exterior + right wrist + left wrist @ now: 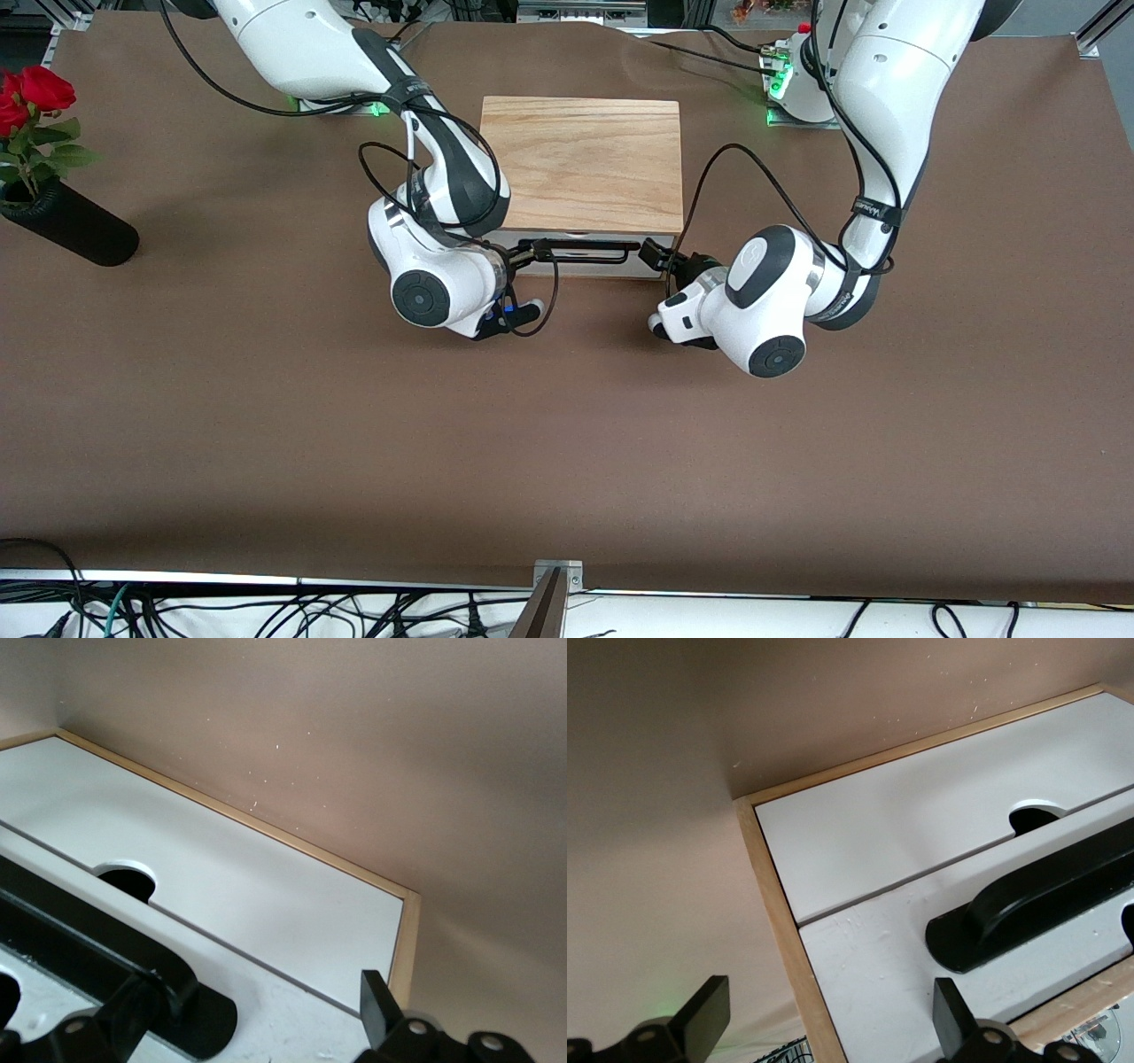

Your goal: Close drawer with both arms simultaneously

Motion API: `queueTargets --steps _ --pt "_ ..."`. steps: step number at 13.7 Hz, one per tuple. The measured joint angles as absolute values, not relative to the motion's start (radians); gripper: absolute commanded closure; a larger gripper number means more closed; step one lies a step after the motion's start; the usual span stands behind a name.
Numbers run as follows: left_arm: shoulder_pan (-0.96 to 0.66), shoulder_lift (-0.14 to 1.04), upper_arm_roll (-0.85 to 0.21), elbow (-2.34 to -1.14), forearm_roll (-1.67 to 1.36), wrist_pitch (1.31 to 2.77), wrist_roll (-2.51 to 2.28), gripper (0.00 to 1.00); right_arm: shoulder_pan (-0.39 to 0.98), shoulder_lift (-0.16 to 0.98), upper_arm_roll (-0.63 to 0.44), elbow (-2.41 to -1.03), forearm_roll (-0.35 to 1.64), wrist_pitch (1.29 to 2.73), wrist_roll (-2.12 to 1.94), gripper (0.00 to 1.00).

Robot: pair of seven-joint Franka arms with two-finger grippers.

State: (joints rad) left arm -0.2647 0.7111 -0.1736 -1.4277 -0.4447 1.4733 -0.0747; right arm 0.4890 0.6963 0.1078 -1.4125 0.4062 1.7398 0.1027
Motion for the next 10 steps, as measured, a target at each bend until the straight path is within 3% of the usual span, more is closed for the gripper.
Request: queueTargets --steps 10 --pt "-0.239 0.602 -0.166 -1.303 -0.115 1.445 -0.063 0.0 0.488 0.689 0.11 -1.361 0.406 1.692 0.101 0.0"
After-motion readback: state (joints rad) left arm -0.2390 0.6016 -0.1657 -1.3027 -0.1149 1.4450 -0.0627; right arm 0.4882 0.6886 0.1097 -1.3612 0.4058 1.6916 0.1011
